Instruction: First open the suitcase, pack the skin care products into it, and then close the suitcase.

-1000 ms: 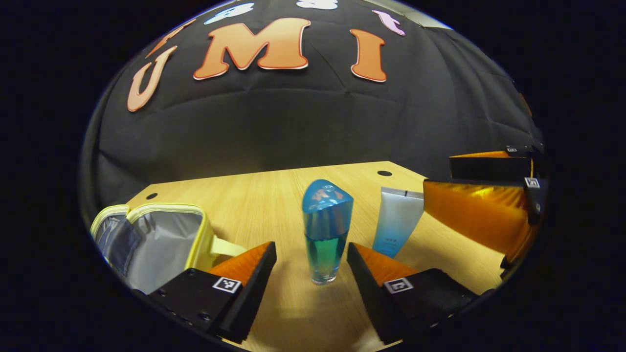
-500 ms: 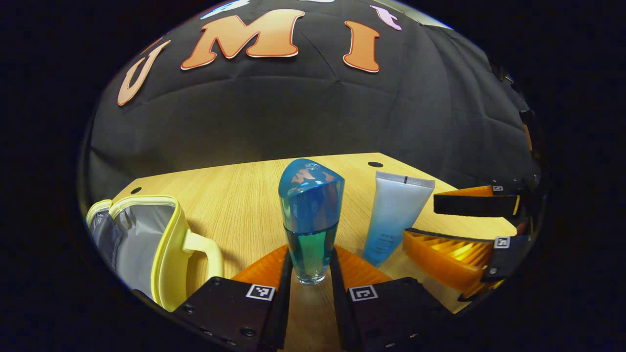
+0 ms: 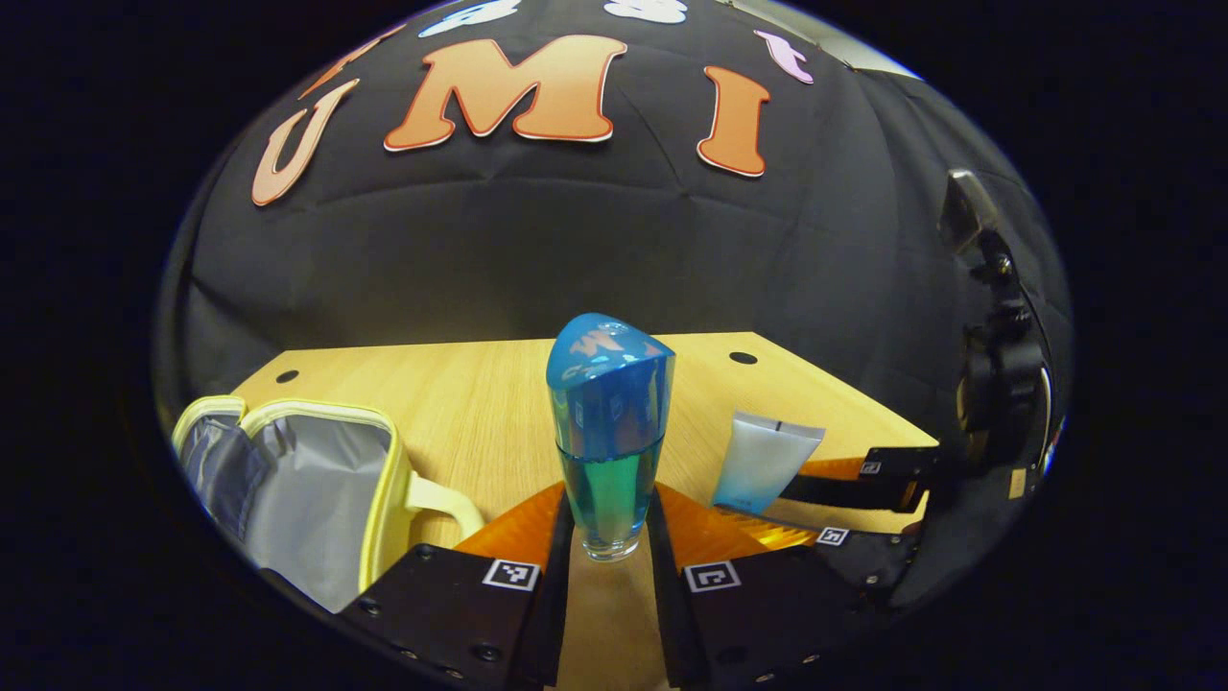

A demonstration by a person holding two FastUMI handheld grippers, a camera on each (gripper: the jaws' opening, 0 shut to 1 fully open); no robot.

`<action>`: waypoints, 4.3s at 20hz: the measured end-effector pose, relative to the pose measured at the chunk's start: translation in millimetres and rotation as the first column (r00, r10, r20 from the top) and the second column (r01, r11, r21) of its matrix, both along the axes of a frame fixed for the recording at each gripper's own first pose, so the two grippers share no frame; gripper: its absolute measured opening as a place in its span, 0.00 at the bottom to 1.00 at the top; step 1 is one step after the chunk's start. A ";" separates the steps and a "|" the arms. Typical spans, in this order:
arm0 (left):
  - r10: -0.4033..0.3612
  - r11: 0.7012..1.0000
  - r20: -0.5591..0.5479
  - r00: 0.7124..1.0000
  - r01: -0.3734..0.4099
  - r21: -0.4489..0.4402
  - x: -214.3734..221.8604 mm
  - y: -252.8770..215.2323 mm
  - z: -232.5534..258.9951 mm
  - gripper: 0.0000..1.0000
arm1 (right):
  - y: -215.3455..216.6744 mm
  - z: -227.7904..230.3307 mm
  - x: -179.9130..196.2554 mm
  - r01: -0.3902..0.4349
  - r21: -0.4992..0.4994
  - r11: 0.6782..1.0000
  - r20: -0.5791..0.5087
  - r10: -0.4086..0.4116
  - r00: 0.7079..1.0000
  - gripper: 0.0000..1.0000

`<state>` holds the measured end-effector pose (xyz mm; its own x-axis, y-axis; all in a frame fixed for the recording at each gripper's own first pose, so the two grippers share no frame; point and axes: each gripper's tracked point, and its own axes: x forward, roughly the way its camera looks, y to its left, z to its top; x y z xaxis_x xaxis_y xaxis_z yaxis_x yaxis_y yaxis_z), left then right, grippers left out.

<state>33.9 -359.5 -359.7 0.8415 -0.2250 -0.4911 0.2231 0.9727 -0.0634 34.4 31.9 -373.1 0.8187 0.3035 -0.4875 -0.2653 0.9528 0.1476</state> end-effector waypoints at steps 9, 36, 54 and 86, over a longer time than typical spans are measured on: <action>0.032 0.999 0.043 0.999 -0.034 0.039 -4.2 41.3 33.7 0.40 | 18.2 35.0 0.5 0.012 0.004 1.000 0.039 -0.012 0.999 0.41; 0.123 0.981 -0.140 0.982 -0.099 0.169 -48.0 269.9 88.0 0.42 | 147.6 221.5 -27.4 -0.068 0.013 0.998 0.107 0.066 0.992 0.41; -0.009 0.995 -0.567 0.824 0.063 0.076 -64.6 287.6 -44.7 0.40 | 197.3 187.1 -42.1 0.010 -0.026 1.000 0.009 -0.009 1.000 0.41; 0.322 0.946 -0.267 0.908 -0.316 0.067 -86.8 404.6 78.8 0.75 | 266.7 123.9 -26.9 -0.105 0.073 0.992 -0.190 0.117 0.975 0.41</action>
